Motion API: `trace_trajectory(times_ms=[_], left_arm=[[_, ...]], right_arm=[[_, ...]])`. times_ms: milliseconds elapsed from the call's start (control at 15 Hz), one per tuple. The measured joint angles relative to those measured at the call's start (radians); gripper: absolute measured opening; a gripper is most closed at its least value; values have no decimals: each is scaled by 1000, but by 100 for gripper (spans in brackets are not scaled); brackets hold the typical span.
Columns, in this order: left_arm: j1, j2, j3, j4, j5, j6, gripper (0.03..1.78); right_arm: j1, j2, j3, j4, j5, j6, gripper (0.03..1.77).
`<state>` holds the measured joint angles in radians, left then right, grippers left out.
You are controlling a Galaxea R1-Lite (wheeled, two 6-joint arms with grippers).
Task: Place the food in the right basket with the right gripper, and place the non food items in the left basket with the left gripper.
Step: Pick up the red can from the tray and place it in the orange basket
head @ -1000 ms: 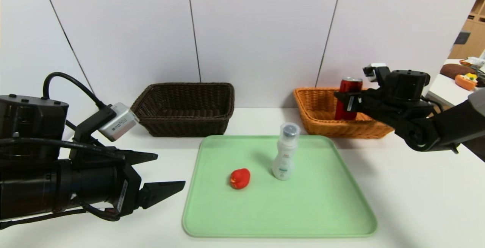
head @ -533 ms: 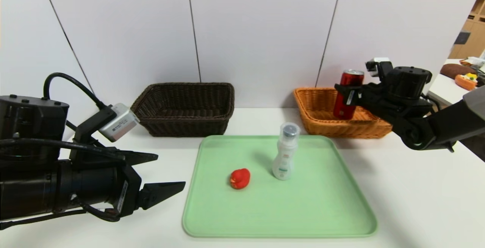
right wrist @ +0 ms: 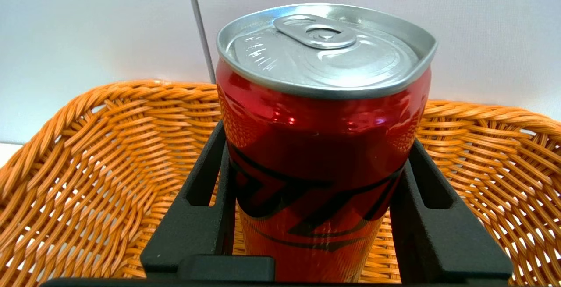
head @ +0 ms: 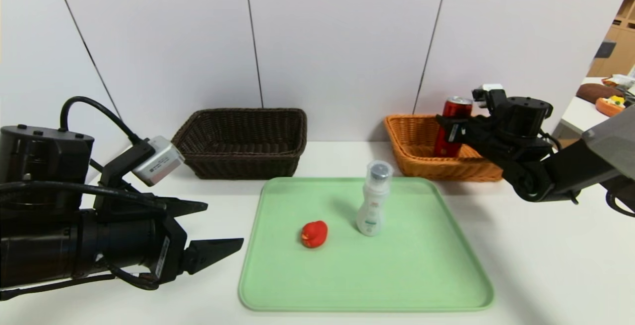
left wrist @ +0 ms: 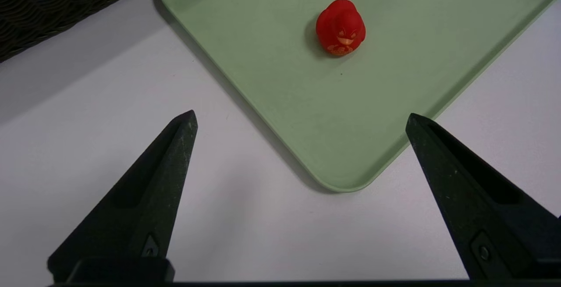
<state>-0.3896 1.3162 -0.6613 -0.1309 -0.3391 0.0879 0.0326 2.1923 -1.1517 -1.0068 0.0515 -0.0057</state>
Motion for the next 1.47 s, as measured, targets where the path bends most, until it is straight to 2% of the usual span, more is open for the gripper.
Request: trace_trajectory(times_ms=[1133,1467], left_arm=[[0,26,0,-34,-1,0,169],[0,27,0,-34,-1,0,169]], right_arm=[[1,-37,57,3,11,-19,93],[1,-46,65,-2,12,-18,129]])
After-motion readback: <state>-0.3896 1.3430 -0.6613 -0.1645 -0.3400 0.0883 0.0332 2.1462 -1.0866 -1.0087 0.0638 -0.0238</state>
